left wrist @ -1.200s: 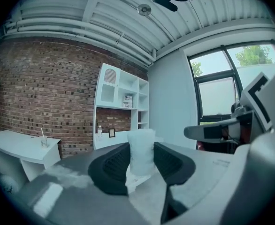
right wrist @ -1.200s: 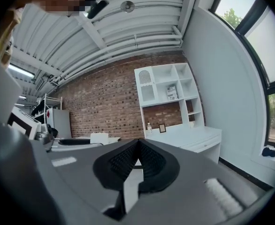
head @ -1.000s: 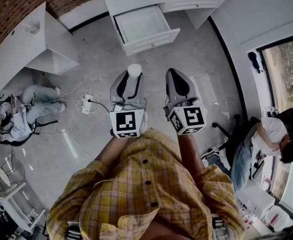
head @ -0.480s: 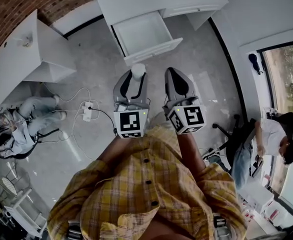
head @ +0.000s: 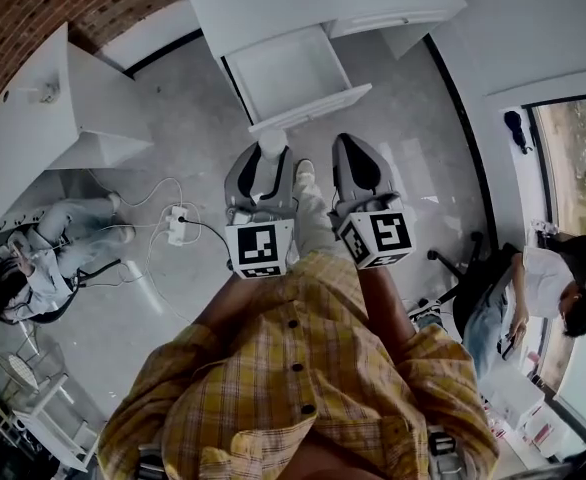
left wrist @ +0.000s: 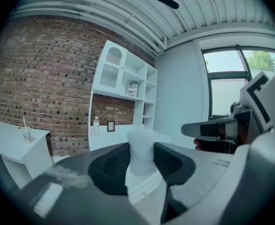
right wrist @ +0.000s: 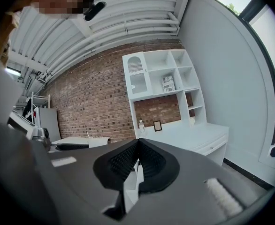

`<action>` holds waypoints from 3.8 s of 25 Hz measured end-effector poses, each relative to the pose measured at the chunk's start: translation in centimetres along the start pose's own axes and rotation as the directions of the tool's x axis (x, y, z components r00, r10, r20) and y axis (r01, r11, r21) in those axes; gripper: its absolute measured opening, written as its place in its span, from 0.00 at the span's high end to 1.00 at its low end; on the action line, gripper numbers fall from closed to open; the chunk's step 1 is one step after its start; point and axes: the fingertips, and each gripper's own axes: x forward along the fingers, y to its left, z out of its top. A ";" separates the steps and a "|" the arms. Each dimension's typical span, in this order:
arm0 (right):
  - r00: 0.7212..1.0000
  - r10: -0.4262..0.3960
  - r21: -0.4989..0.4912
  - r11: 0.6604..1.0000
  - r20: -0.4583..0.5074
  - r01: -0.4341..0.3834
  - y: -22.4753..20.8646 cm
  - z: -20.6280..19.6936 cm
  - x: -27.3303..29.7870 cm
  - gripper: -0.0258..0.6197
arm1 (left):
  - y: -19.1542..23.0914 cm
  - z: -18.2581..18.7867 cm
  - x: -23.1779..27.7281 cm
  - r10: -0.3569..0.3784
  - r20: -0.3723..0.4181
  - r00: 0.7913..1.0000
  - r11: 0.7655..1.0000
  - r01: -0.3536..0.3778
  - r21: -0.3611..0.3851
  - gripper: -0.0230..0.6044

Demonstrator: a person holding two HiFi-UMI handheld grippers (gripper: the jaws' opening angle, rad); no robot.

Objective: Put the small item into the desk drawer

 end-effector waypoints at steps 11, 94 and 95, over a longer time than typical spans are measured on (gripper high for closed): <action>0.997 0.056 0.028 0.998 -0.056 -0.055 -4.7 -0.5 8.8 0.97 | 2.8 -1.1 8.5 0.053 -0.086 0.995 0.999 -0.051 0.015 0.69; 0.885 0.138 0.142 0.986 -0.444 -0.082 -19.6 -20.4 26.4 0.96 | 11.6 -34.6 37.8 0.008 -0.744 0.668 0.825 -0.425 -0.372 0.69; 0.886 0.136 0.144 0.986 -0.443 -0.080 -19.6 -20.4 26.4 0.96 | 11.7 -34.9 37.9 0.005 -0.749 0.663 0.823 -0.428 -0.374 0.69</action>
